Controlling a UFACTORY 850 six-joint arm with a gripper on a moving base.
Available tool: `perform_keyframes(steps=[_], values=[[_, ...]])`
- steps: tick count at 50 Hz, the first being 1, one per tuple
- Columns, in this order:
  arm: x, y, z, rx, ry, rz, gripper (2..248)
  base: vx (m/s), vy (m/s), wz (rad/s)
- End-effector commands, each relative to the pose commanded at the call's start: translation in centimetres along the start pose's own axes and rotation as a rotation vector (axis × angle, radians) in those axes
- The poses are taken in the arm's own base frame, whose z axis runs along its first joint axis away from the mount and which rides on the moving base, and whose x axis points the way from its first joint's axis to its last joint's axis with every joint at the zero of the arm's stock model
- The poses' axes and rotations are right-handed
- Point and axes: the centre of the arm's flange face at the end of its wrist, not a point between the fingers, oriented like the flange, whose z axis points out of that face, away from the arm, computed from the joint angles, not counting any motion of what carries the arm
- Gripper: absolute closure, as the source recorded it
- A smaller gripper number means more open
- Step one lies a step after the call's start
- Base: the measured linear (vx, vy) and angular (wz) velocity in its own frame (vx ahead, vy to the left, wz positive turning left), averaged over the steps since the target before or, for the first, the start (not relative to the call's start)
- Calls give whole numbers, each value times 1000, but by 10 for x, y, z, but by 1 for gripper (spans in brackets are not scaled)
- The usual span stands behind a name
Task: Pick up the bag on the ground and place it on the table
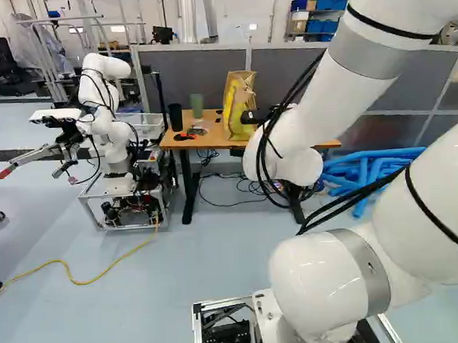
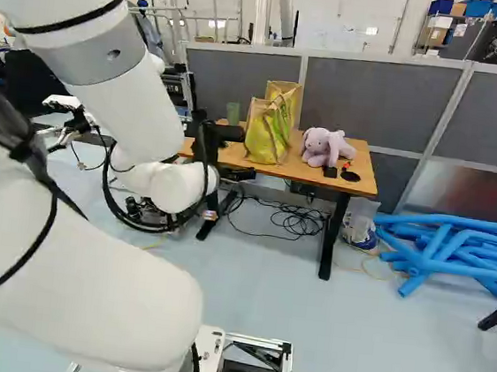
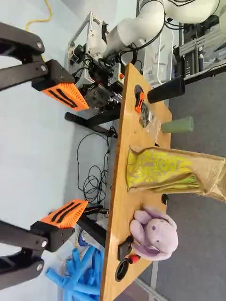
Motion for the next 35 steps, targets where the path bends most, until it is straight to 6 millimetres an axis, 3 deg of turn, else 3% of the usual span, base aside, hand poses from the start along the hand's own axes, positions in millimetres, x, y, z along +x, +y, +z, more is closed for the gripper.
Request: perform_keyframes(steps=[35], values=[[-22,0,-16,0,62,-7,3,0,0,0]])
